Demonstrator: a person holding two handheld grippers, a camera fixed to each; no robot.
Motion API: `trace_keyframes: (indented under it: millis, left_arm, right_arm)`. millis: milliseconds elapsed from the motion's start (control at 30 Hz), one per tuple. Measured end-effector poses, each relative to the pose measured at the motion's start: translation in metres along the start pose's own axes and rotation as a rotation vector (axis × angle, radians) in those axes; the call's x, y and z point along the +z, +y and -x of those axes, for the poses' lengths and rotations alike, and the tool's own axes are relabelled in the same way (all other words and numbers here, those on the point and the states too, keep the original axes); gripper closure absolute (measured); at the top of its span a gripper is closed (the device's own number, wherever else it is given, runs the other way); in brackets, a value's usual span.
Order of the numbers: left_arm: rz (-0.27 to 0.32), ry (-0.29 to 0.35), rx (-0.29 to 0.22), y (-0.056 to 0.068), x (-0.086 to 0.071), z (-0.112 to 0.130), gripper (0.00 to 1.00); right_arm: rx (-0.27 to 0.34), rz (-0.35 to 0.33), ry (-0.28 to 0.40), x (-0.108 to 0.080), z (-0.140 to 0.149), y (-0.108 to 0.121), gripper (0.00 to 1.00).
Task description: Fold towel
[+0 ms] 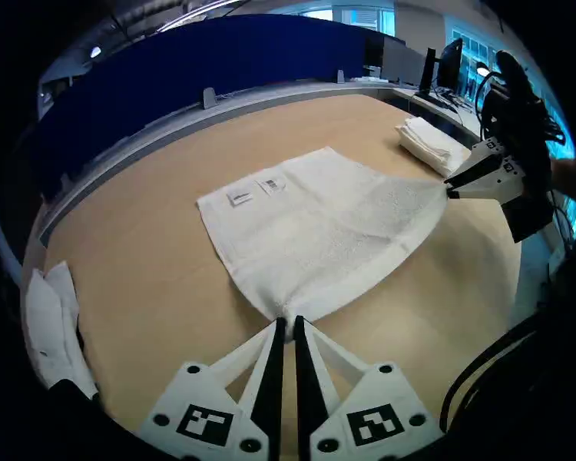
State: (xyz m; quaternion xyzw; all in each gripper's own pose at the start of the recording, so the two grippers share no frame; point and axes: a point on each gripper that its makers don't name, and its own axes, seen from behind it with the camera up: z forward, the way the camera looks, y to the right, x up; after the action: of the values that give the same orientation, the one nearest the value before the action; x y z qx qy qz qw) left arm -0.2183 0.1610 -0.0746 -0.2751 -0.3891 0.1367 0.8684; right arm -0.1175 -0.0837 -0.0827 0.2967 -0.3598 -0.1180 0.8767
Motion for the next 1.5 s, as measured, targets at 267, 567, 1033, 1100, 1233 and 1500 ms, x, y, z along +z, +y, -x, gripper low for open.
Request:
trace_keyframes:
  millis: [267, 567, 1033, 1100, 1233, 1500]
  left_arm:
    - [-0.002, -0.004, -0.01, 0.006, -0.022, -0.009, 0.91]
    - [0.011, -0.011, -0.061, 0.018, -0.044, -0.01, 0.91]
    - [0.014, -0.003, -0.081, 0.021, -0.058, -0.009, 0.91]
    - [0.015, -0.002, -0.082, 0.021, -0.058, -0.01, 0.91]
    - [0.017, -0.001, -0.089, 0.02, -0.056, -0.014, 0.91]
    - [0.02, 0.001, -0.119, 0.011, -0.044, -0.026, 0.91]
  right_arm:
    - [-0.008, -0.008, -0.002, -0.024, -0.012, -0.006, 0.84]
    - [0.01, -0.02, -0.022, -0.044, -0.011, -0.015, 0.84]
    - [0.003, -0.027, -0.034, -0.054, -0.01, -0.021, 0.83]
    - [0.001, -0.025, -0.035, -0.053, -0.011, -0.02, 0.83]
    - [-0.003, -0.022, -0.037, -0.052, -0.015, -0.016, 0.84]
    - [-0.017, -0.012, -0.045, -0.04, -0.025, 0.001, 0.83]
